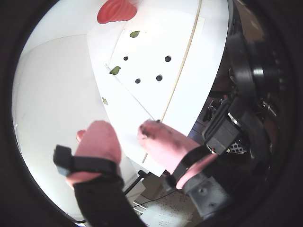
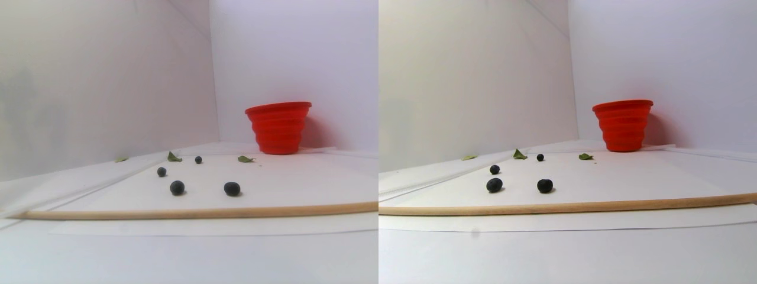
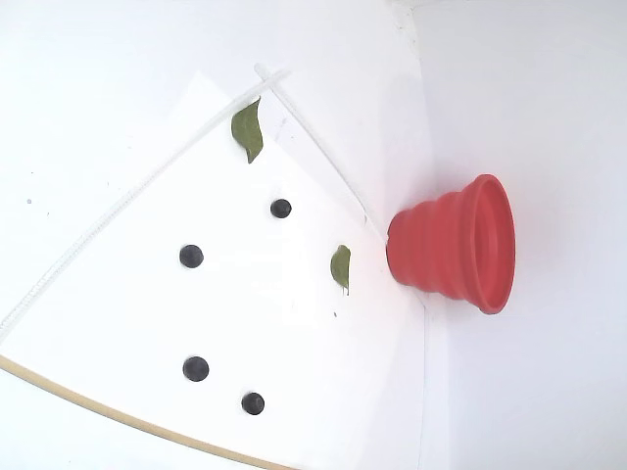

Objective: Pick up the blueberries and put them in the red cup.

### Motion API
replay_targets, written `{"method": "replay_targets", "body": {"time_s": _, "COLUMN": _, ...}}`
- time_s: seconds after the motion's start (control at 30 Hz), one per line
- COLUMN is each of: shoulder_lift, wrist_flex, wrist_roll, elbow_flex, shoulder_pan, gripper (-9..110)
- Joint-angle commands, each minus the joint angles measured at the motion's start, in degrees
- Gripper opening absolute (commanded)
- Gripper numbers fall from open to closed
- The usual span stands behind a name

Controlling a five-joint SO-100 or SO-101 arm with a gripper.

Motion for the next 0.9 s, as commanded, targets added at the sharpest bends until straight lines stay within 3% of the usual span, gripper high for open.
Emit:
{"method": "replay_targets", "body": {"time_s": 0.0, "shoulder_lift": -0.3, "wrist_flex": -0.3, "wrist_roll": -0.1, "elbow_flex": -0.4, "shoulder_pan": 0.2, "gripper": 11}}
{"method": "replay_targets", "body": {"time_s": 0.87, "shoulder_lift": -0.2, "wrist_flex": -0.3, "wrist_roll": 0.0, "elbow_flex": -0.4, "shoulder_pan": -0.9, "gripper": 11}}
